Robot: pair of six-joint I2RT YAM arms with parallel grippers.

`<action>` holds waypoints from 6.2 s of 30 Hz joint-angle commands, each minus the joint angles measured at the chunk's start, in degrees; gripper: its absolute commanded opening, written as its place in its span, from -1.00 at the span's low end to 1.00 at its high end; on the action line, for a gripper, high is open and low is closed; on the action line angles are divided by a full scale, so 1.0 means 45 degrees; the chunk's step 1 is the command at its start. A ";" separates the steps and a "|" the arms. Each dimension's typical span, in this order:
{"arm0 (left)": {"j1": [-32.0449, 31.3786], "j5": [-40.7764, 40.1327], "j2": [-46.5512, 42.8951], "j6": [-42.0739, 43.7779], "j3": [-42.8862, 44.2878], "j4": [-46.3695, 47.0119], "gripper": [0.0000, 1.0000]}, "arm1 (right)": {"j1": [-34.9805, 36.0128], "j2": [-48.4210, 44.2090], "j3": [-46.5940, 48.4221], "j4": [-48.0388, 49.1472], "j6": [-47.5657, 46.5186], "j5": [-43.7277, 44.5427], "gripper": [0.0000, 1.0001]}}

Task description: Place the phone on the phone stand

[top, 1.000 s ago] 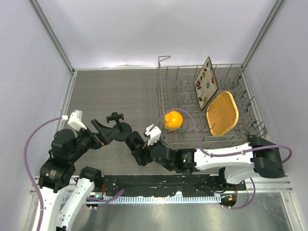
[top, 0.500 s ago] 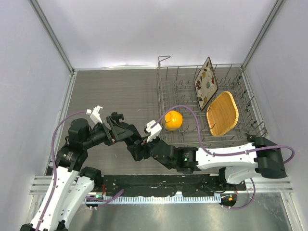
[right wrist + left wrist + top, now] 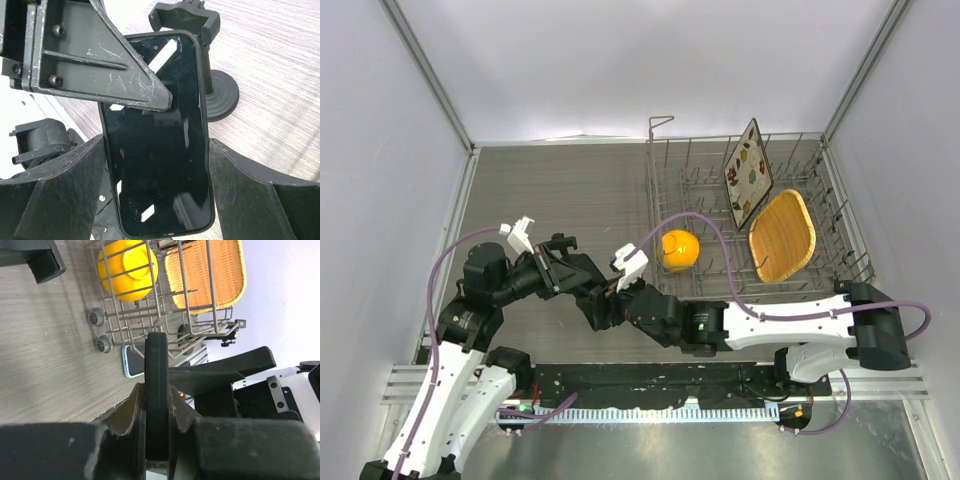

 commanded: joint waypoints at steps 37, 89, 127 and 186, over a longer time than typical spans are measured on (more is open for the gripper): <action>-0.0533 0.4599 -0.1762 -0.0192 0.1088 0.4568 -0.99 | -0.2483 -0.4137 -0.0607 -0.1877 0.1126 -0.9626 0.59; -0.0572 0.5322 -0.0491 0.1311 0.2730 0.3142 -0.41 | -0.3206 -0.1859 -0.1019 0.2750 0.3098 -1.4133 -0.99; -0.0650 -1.1025 -0.2170 0.5511 0.9800 -0.7443 -0.99 | -0.3656 0.2981 0.6302 -0.5725 0.0932 -0.3570 0.25; -0.1021 0.3641 -0.0239 0.7032 0.4426 0.1052 -1.00 | -0.3479 0.2186 0.4958 -0.6782 -0.1921 -0.3762 -0.99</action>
